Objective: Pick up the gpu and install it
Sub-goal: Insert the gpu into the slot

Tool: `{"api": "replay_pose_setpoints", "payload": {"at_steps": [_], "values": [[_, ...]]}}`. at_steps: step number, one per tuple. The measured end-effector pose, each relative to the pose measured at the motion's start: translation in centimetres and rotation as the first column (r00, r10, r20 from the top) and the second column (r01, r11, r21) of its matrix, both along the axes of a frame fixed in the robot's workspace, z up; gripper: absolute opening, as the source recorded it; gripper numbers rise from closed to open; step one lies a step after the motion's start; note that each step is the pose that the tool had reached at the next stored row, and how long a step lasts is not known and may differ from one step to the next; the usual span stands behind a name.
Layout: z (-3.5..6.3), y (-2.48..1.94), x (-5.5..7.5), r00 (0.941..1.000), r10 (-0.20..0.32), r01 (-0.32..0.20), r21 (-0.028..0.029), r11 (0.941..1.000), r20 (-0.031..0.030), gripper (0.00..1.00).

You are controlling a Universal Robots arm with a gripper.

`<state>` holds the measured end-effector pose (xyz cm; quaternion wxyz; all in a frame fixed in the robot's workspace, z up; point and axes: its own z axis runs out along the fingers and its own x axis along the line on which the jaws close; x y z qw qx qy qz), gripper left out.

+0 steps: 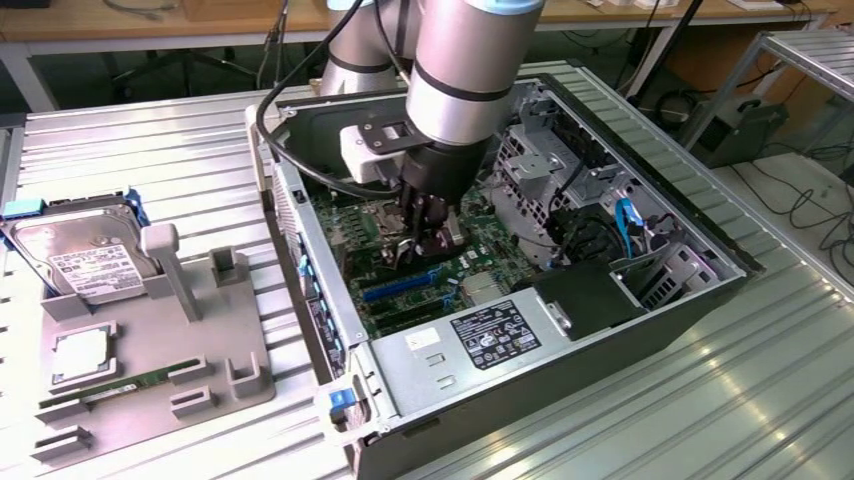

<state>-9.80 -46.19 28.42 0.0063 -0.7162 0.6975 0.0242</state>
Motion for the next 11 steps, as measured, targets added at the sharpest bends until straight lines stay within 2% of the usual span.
{"api": "replay_pose_setpoints", "payload": {"at_steps": [11], "values": [[-0.52, 0.09, -0.38, 1.0000, 0.000, 0.000, 0.0002, 1.0000, 0.0001, 0.26]]}}
